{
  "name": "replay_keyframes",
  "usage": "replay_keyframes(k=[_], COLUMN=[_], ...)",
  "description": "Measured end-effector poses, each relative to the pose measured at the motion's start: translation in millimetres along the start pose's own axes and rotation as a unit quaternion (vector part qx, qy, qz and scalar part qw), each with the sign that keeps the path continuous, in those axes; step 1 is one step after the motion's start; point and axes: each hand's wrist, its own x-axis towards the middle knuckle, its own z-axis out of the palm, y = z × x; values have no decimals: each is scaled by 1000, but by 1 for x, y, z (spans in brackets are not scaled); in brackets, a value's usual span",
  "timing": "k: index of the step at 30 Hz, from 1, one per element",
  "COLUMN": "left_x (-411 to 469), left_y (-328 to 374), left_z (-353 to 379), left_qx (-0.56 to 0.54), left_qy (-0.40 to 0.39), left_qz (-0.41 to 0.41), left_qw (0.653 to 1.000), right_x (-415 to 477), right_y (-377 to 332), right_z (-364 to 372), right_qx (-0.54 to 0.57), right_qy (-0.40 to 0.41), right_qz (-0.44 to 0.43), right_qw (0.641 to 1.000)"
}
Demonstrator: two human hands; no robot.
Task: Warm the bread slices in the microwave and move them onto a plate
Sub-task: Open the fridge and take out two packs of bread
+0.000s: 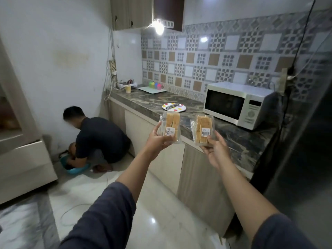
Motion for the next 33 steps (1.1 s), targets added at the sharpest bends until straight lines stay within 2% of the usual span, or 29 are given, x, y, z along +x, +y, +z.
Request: replay_keyframes(k=[2,7,14,24,27,33], left_x=[83,139,313,551,615,720], left_y=[8,22,16,-24,-28,-47], left_z=[7,25,87,199,243,313], left_qx=[24,28,4,-44,-18,30], left_qy=[-8,-31,-52,-162,-211,-249], left_qz=[16,20,3,-32,-35,-50], left_qw=[1000,999,999,985,977,967], right_x=[84,140,291,476,532,620], right_y=[-12,-32,-88,-153,-181,-219], right_z=[15,20,16,-34,-42,-62], right_qx=[5,47,24,-4,-4,11], right_qy=[-13,-33,34,127,158,223], right_qz=[-9,-17,-65,-157,-167,-157], right_qw=[1000,998,997,979,973,962])
